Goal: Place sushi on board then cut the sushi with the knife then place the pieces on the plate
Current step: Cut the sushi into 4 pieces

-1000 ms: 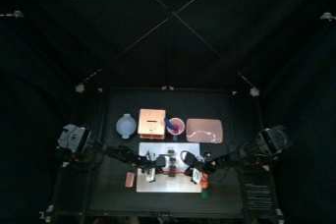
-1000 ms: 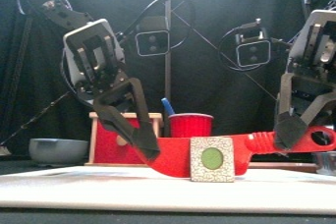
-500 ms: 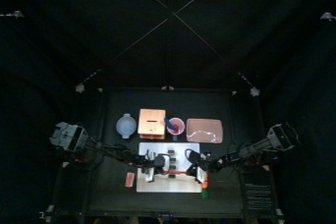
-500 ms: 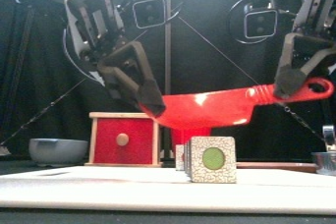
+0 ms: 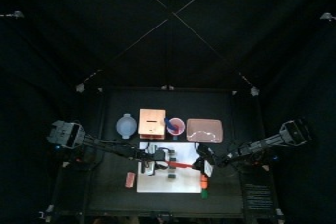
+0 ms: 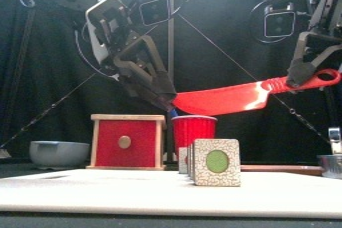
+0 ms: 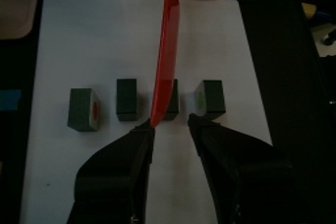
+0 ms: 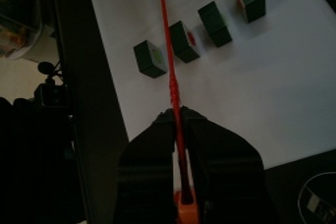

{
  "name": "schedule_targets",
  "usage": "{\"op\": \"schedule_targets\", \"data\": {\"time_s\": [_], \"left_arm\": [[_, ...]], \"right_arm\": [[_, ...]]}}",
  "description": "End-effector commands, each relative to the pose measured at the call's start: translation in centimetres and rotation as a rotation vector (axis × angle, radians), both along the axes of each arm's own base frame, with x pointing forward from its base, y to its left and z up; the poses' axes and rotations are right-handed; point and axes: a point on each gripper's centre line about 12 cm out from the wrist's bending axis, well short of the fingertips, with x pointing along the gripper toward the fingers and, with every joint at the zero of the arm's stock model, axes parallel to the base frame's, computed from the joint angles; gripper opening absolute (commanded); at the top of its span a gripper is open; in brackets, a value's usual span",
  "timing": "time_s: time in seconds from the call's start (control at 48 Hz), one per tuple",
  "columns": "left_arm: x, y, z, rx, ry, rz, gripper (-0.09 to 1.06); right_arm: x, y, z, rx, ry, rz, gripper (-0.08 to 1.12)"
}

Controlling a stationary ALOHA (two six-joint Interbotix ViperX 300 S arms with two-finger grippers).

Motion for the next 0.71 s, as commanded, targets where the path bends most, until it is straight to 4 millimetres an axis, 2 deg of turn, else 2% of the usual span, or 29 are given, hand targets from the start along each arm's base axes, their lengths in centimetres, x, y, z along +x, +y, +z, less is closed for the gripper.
{"op": "schedule_targets", "data": {"time_s": [0.021,0.208,0.375,0.583,0.708], "left_arm": [[0.6,0.5,2.0,0.003,-0.062,0.008,0.76],[0.6,1.4,2.5,0.007,-0.074,0.024,0.76],[0.5,1.7,2.7,0.0,-0.079,0.038,0.76],[0.6,1.7,3.0,-0.001,-0.09,0.039,0.76],[0.7,1.7,2.9,0.0,-0.093,0.038,0.76]], "right_arm": [[-0.4,-0.2,0.8,0.01,-0.029,-0.006,0.33],[-2.1,-0.6,0.4,0.037,-0.031,-0.018,0.34],[-4.5,-1.2,0.3,0.101,-0.051,-0.051,0.34],[-7.1,-0.5,0.2,0.21,-0.064,-0.046,0.35],[-8.2,-0.1,-0.7,0.231,-0.027,-0.049,0.36]]}}
